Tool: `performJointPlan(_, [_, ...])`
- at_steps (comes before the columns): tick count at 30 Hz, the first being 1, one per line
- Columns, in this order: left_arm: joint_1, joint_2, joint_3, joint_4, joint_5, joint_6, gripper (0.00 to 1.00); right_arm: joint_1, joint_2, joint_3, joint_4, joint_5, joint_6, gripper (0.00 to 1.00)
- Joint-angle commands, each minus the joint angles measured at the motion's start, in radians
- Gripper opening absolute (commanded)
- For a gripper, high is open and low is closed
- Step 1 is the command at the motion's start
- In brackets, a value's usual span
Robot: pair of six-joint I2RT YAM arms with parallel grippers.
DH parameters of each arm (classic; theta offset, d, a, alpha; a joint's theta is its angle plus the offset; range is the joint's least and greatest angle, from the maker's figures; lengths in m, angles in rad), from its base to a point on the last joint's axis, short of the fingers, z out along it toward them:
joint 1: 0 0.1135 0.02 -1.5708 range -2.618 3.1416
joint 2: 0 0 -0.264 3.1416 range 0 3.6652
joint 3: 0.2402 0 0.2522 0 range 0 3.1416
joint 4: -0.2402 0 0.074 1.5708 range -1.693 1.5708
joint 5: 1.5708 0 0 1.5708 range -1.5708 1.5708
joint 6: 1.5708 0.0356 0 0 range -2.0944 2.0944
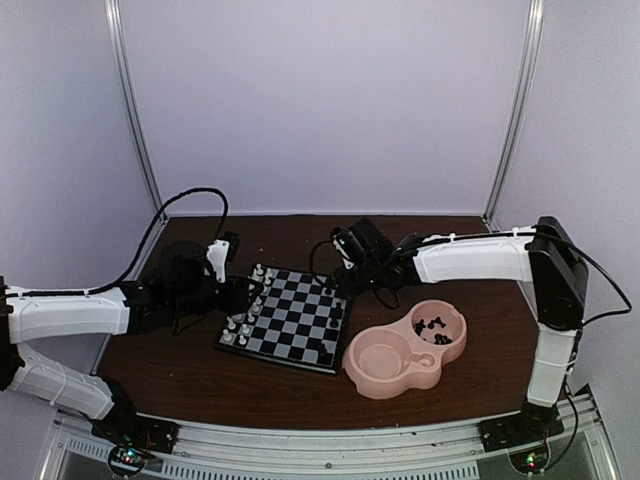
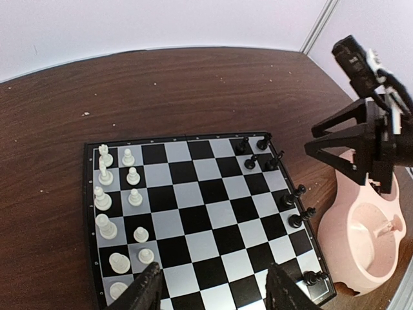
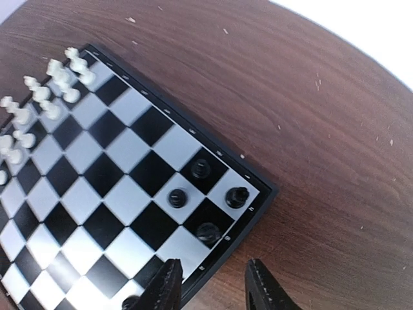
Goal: Set up the chess pieces on the board
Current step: Place the knight at b8, then pick up the bishop at h8.
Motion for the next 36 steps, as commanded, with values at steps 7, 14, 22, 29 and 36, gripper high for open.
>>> performJointPlan(7, [0.0,-0.026,-0.009,0.076,0.005,0.02,0.55,0.171,-0.175,-0.046,-0.052,-0.023,-0.105,0.36])
performJointPlan(14, [0.0,-0.041,-0.024,0.09,-0.015,0.03,0.55,0.196,-0.214,-0.116,-0.073,-0.175,-0.113,0.37])
performJointPlan(22, [0.0,-0.039,-0.029,0.097,-0.017,0.028,0.55,0.218,-0.175,-0.171,-0.057,-0.257,-0.142,0.36])
performJointPlan(29, [0.0,-0.041,-0.028,0.096,-0.011,0.026,0.55,0.238,-0.111,-0.133,-0.074,-0.253,-0.155,0.35])
performJointPlan(36, [0.0,-0.046,-0.027,0.093,-0.009,0.027,0.55,0.242,-0.068,-0.108,-0.083,-0.239,-0.158,0.35])
